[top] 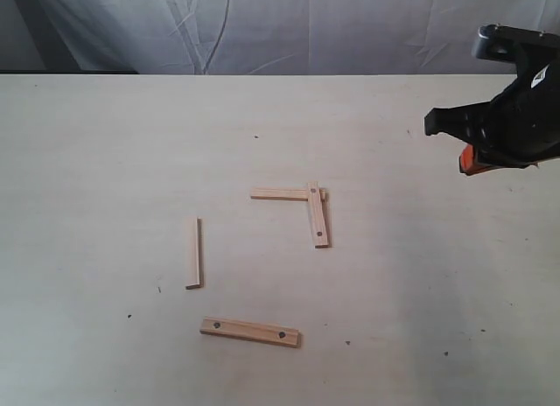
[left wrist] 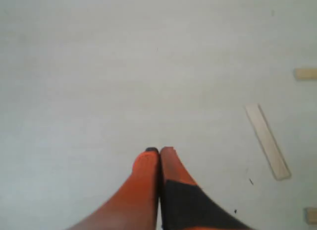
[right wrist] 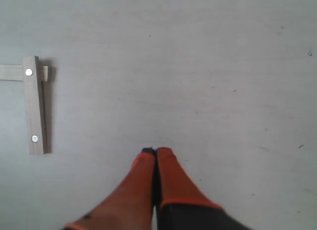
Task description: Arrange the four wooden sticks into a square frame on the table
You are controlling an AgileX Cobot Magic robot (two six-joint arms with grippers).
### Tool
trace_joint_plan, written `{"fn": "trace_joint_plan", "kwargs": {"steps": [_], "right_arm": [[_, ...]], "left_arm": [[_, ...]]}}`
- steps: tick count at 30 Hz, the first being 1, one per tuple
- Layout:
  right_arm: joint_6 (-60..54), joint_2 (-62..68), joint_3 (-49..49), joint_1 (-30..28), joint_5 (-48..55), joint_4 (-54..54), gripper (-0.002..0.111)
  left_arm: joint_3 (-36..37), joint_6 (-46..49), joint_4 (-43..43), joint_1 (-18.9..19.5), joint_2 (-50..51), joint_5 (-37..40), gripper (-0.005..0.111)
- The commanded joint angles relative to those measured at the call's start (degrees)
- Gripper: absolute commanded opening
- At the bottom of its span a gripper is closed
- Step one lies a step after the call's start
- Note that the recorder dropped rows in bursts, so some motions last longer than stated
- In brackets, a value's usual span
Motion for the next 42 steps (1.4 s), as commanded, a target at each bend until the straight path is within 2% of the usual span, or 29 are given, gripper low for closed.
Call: {"fn": "trace_joint_plan", "kwargs": {"steps": [1,4,9,12,14,17,20,22,28,29,36,42], "right_arm": [[-0.3,-0.5,0.1,-0.2,-0.7,0.8,0.0],[-0.3,-0.5,0.2,-0.1,-0.9,0.8,0.0],[-0.3,-0.5,0.2,-0.1,-1.0,0.9,0.0],[-0.3,-0.5,0.2,-0.1,-1.1,0.9,0.0],[-0.3,-0.5,0.2,-0.1,-1.2,0.9,0.0],[-0.3,-0.5,0.2,-0.1,-1.2,0.9,0.0],[-0.3,-0.5,0.2,-0.1,-1.2,0.9,0.0],[-0.3,-0.5,0.2,-0.1,-1.2,0.9,0.0],[-0.3,-0.5,0.2,-0.1,-1.2,1.0,0.0],[-0.3,-0.5,0.2,-0.1,-1.3,1.4,0.0],[-0.3,-0.5,0.2,-0.1,-1.7,2.0,0.0],[-0.3,-0.5,0.2,-0.1,-2.0,2.0,0.0]], "left_arm": [[-0.4,8.4,-10.4,-2.0,14.1,0.1,0.0],[-0.4,7.3,-10.2,-7.6,21.8,-3.4,0.0],[-1.7,-10.6,-1.6,-20.0,29.3,-10.7,0.0],[-4.2,-21.3,4.8,-25.4,32.0,-11.5,0.0],[-5.5,-24.2,6.8,-27.5,33.2,-12.9,0.0],[-5.8,-24.2,2.8,-28.4,35.4,-16.4,0.0],[-5.8,-24.2,3.3,-28.4,38.1,-16.2,0.0],[-5.8,-24.2,5.4,-28.4,40.3,-16.8,0.005],[-5.8,-30.8,6.9,-27.4,45.5,-18.5,0.045],[-5.8,-31.8,6.9,-27.4,46.0,-19.3,0.047],[-5.8,-33.5,8.7,-27.4,49.5,-21.4,0.049],[-5.8,-39.1,14.4,-27.4,49.5,-20.3,0.049]]}}
